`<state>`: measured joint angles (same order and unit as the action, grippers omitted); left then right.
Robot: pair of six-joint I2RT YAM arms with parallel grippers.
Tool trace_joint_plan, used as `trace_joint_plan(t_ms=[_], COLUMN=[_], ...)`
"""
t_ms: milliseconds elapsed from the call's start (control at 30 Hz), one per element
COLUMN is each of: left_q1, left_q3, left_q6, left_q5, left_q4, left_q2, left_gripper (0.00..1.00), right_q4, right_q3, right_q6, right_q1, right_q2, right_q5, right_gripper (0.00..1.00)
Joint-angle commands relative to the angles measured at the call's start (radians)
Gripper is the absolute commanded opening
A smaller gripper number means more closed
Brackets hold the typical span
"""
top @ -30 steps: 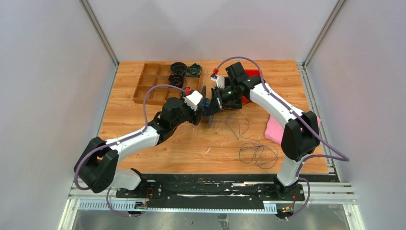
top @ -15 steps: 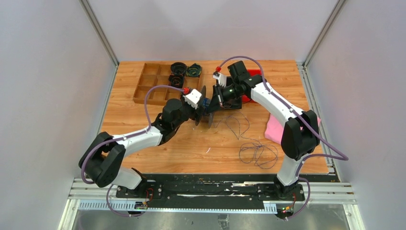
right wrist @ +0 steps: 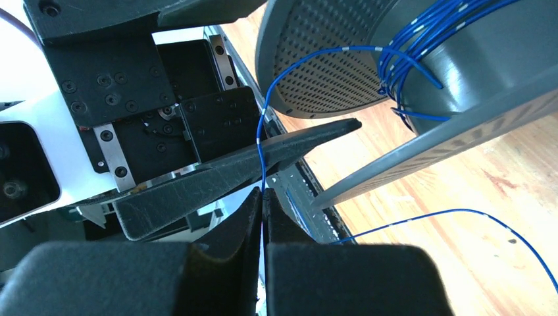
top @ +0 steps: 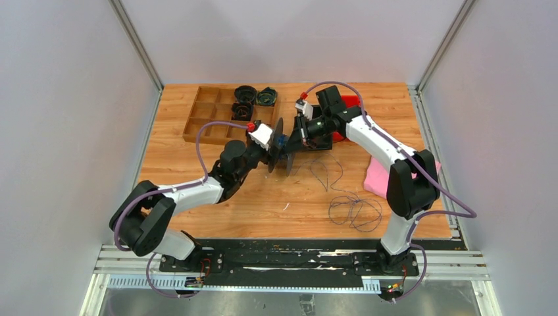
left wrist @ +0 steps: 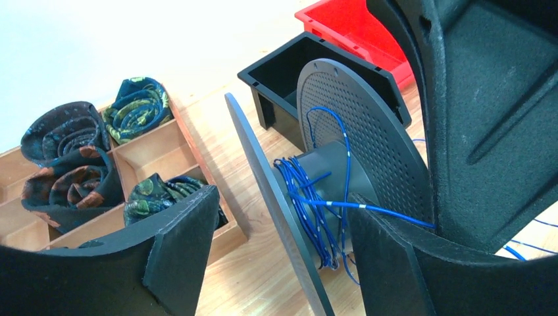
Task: Wrap the cables
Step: Adjust the cable at the center of the board.
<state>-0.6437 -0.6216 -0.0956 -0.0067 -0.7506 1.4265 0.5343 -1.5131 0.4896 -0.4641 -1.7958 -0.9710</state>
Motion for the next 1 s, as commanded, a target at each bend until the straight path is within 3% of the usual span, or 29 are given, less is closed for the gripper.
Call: trace_joint_plan(t_ms=[0, 333, 500, 767, 967], left_q1=[-0.005, 0.053, 0.058, 0.059, 0.059], left_q3=[0.04, 0.119, 0.163, 0.197, 0.223], left_q6=[-0.01, -0.112, -0.194, -0.194, -0.172], left_q5=[0.002, 0.224, 0.227, 0.221, 0.171], left_q4=[-0.096, -0.121, -0.115, -0.169, -0.258], left_q2=[0.0, -0.086, -0.127, -0.112, -0.077], left_gripper=[0.76, 0.87, 0.88, 0.88, 0.9], right_q4=[-0.095, -0.404, -0.449, -0.436, -0.531], right_q3=[0.072, 0.279, 0.29, 0.293, 0.324], right_q6=[0.099, 0.328, 0.354, 0.335, 0.413], right_q1=[0.018, 0.018, 0.016, 0.016, -0.002], right_q2=[0.019, 0.128, 0.136, 0.103, 0.103], right_q5=[-0.059, -0.133, -0.144, -0.122, -0.142], right_gripper=[0.01, 0.01, 0.01, 0.01, 0.01])
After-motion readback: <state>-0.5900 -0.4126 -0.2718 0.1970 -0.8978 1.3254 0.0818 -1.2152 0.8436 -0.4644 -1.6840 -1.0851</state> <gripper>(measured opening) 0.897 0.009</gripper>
